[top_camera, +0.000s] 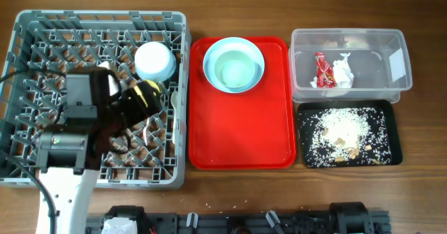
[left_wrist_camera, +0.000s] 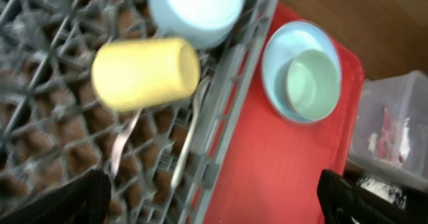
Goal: Sort waste into correct bins and load items into the dishwasher rack
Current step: 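Lift the yellow cup and set it in the dish rack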
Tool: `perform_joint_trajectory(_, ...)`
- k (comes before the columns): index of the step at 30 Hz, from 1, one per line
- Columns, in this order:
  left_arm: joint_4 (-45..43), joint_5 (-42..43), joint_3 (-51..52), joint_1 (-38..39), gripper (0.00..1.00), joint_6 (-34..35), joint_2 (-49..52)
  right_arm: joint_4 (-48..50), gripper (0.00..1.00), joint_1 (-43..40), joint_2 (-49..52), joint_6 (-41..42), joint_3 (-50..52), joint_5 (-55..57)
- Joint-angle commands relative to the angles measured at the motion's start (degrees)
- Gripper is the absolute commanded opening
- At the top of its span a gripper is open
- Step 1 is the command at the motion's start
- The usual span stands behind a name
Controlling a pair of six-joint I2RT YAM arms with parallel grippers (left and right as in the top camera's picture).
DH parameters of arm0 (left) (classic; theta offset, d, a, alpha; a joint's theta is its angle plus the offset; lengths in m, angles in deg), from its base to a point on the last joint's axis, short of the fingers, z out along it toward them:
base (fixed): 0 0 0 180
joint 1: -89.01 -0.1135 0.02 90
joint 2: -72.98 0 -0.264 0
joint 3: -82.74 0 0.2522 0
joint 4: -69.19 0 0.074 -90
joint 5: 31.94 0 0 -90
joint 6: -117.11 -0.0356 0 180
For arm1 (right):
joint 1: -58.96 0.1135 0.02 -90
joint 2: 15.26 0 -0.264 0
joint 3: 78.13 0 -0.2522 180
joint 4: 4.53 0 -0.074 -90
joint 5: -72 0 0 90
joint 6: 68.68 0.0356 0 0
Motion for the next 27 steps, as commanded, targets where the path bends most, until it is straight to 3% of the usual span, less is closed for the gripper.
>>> perform_joint_trajectory(1,-4.74,-2.01,0.44,0.79,0.73,1.75,2.86,0.09,1.0,-0.04,0.31,0.42,-0.13,0.76)
perform_joint_trajectory(2,-5.73,-2.05,0.44,0.76,0.37,1.75,4.76,0.09,1.0,-0.04,0.31,0.39,-0.13,0.76)
perform_joint_trajectory(3,-6.12,-2.05,0.44,0.79,0.27,1.75,6.8,0.09,1.0,-0.04,0.31,0.42,-0.13,0.76)
perform_joint_trajectory(9,-8.96,-2.73,0.44,0.72,0.16,1.31,19.28,0.09,1.0,-0.04,0.31,0.42,-0.13,0.76)
perform_joint_trajectory(20,-11.54,-6.75,0.46,0.74,0.16,1.36,19.47,0.09,1.0,-0.04,0.31,0.42,-0.13,0.76)
perform_joint_trajectory(23,-12.55,-6.54,0.46,0.79,0.05,1.55,21.44,0.09,1.0,-0.04,0.31,0.39,-0.13,0.76)
perform_joint_trajectory(27,-12.98,-6.78,0.42,0.26,0.04,1.33,24.61,0.09,1.0,-0.04,0.31,0.42,-0.13,0.76)
